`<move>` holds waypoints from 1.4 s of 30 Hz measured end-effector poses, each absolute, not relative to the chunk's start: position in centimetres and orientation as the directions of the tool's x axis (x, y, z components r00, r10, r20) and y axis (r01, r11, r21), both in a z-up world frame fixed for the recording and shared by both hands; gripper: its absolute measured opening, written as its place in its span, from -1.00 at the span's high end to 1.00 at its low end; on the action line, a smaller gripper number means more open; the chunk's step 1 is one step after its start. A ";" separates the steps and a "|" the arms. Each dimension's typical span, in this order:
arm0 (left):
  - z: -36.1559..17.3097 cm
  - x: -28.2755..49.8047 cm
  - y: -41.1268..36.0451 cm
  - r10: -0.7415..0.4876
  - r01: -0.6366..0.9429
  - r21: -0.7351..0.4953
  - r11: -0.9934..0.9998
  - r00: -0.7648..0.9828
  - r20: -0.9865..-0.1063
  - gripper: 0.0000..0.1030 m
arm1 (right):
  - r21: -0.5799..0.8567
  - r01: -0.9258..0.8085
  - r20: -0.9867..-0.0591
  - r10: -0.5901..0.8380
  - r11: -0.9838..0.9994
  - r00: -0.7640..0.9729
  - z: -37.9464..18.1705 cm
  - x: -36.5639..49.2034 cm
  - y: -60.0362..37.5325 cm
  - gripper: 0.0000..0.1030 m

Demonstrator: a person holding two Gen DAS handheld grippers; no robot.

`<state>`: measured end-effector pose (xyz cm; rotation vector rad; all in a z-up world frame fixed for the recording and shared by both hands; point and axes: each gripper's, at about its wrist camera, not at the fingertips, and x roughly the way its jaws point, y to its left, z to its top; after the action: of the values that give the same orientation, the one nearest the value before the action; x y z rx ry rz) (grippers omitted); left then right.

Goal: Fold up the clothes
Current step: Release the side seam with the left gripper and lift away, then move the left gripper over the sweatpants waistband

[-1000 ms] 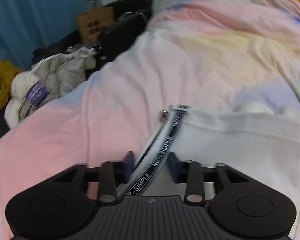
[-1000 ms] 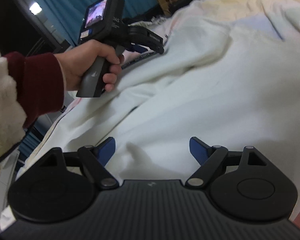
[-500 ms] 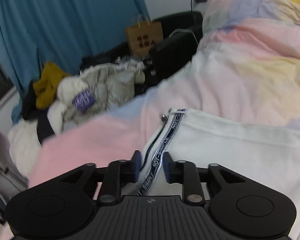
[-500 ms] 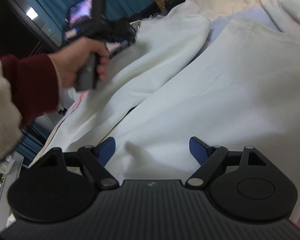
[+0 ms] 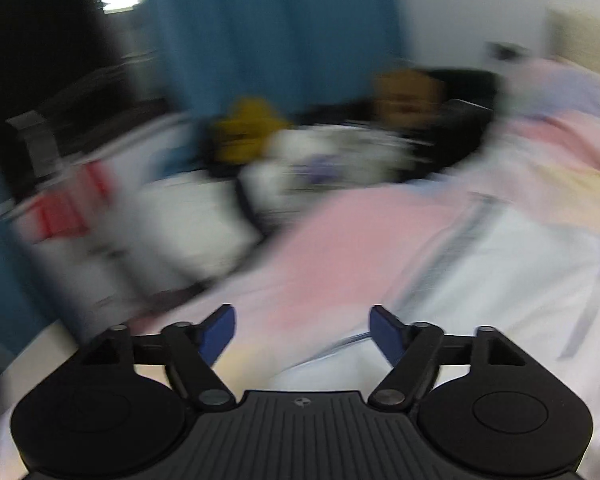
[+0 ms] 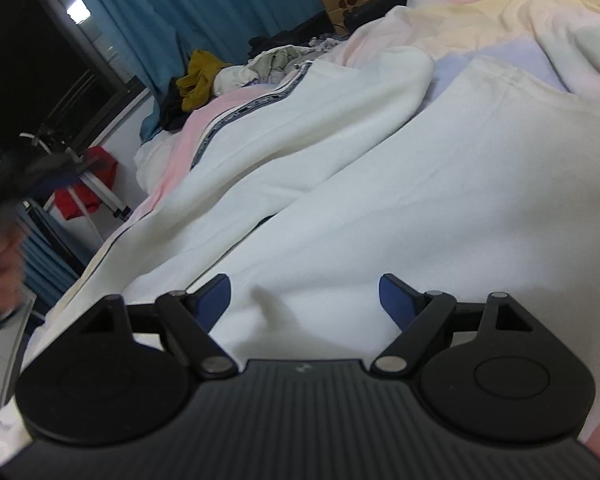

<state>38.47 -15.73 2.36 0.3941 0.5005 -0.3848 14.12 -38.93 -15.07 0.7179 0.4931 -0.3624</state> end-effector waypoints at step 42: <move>-8.3 -3.4 32.1 -0.159 -0.482 -0.804 0.347 0.815 -0.558 -0.57 | 0.750 0.662 -0.635 -0.291 -0.009 0.715 -15.8 -1.7 -54.3 -0.64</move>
<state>-3.35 32.12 -8.28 -1.2182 0.6199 0.2277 -1.75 -54.32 -15.79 1.3880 0.3346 -0.7753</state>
